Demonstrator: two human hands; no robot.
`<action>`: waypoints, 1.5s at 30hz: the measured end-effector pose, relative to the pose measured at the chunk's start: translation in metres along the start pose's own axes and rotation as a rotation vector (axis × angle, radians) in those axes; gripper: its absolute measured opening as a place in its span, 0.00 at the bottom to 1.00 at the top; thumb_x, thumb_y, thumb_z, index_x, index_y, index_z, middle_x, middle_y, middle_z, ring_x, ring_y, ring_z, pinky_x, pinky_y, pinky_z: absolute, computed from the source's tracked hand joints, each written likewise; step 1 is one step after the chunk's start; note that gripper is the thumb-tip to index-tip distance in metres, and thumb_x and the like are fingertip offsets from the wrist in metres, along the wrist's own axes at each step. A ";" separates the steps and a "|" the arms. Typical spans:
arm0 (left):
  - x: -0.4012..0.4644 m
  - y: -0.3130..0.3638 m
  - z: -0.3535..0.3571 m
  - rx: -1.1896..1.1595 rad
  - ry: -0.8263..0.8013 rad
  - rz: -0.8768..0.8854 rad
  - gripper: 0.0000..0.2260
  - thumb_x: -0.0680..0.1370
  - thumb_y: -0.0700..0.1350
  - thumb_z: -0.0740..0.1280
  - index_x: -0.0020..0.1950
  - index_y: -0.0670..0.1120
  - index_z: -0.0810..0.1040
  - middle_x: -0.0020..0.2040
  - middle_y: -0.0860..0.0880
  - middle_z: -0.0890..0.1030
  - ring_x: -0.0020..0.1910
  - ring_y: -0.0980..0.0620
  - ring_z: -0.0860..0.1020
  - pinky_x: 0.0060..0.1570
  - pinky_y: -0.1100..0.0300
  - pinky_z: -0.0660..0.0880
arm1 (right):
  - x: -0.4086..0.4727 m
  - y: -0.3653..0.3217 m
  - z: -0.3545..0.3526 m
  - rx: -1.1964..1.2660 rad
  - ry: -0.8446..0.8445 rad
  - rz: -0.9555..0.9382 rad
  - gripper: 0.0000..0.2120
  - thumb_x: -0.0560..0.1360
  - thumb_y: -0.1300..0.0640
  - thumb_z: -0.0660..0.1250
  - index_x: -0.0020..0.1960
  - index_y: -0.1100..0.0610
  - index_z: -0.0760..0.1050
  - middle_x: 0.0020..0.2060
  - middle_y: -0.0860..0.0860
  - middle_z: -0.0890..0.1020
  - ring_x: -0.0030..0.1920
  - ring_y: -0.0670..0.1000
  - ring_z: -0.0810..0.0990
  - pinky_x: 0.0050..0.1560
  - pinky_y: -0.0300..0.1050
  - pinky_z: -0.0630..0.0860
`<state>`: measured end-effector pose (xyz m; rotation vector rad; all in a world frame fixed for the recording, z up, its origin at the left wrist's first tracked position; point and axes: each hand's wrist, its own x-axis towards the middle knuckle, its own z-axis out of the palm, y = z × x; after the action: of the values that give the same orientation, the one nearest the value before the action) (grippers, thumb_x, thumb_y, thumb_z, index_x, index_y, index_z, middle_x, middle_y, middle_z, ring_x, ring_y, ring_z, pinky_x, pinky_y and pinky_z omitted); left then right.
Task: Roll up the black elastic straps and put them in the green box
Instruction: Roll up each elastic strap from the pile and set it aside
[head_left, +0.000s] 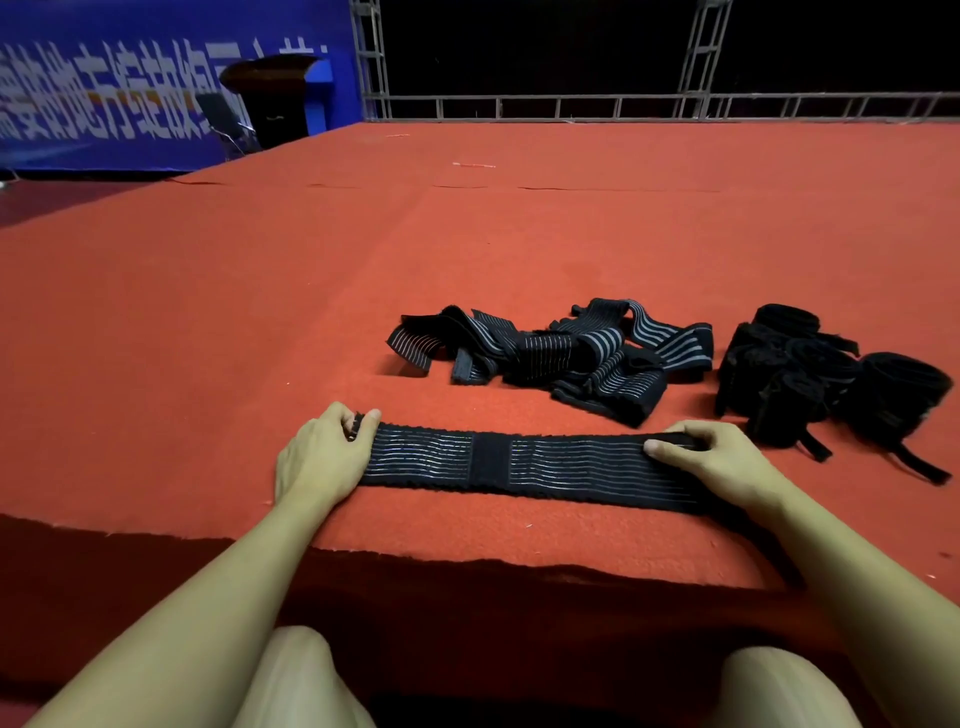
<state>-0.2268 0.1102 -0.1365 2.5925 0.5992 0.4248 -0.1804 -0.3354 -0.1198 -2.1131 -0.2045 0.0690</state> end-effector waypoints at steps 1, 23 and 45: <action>0.000 0.000 0.000 -0.034 0.004 -0.008 0.21 0.80 0.68 0.56 0.44 0.52 0.73 0.42 0.49 0.81 0.46 0.41 0.79 0.49 0.48 0.74 | -0.001 -0.001 0.001 0.018 0.022 -0.004 0.08 0.74 0.53 0.77 0.42 0.58 0.84 0.33 0.48 0.84 0.33 0.42 0.79 0.35 0.33 0.73; -0.003 -0.005 -0.011 -0.478 0.102 -0.033 0.20 0.81 0.54 0.69 0.37 0.42 0.72 0.30 0.49 0.72 0.33 0.48 0.71 0.36 0.52 0.67 | -0.002 -0.002 0.005 0.194 0.220 0.034 0.16 0.70 0.51 0.80 0.39 0.63 0.81 0.31 0.49 0.83 0.29 0.43 0.77 0.30 0.35 0.72; 0.003 0.001 -0.046 -0.656 -0.288 -0.053 0.10 0.83 0.44 0.67 0.52 0.37 0.81 0.32 0.44 0.83 0.21 0.54 0.69 0.24 0.65 0.67 | -0.012 -0.012 -0.008 0.356 0.150 0.036 0.15 0.74 0.45 0.74 0.48 0.58 0.86 0.40 0.56 0.83 0.36 0.53 0.77 0.30 0.40 0.71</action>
<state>-0.2419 0.1264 -0.0959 1.9546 0.3480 0.1796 -0.1925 -0.3378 -0.1057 -1.7581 -0.0581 -0.0301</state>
